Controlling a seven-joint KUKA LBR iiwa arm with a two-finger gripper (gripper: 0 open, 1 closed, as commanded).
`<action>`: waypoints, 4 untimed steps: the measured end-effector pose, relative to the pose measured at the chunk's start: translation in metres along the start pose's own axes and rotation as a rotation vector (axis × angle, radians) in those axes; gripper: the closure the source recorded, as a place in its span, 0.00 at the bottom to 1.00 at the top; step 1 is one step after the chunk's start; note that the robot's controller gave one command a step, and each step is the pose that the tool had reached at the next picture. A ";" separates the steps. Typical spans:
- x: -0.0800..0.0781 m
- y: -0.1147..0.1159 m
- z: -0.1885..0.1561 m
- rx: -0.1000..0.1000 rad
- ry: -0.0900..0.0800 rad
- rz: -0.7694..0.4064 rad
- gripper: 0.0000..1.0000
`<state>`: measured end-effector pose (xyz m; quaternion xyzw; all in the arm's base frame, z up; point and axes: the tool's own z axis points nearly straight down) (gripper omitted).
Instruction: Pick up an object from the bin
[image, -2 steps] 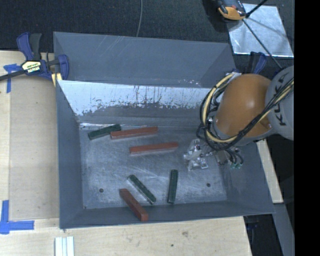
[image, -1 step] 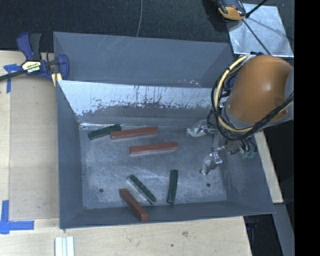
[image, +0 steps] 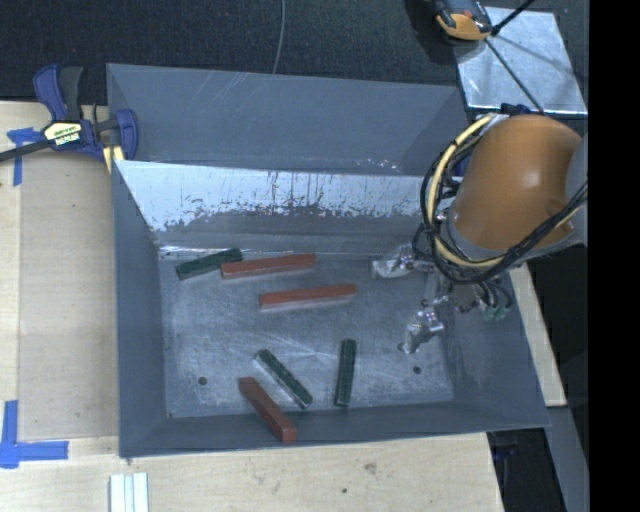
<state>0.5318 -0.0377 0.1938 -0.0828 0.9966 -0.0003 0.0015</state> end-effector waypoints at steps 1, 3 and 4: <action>-0.050 0.009 0.052 0.003 -0.011 -0.159 0.00; -0.070 0.020 0.115 0.003 -0.025 -0.248 1.00; -0.064 0.005 -0.023 0.000 -0.002 -0.234 1.00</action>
Offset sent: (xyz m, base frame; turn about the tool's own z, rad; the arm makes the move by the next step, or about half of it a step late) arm 0.0581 0.0307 -0.1238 -0.2509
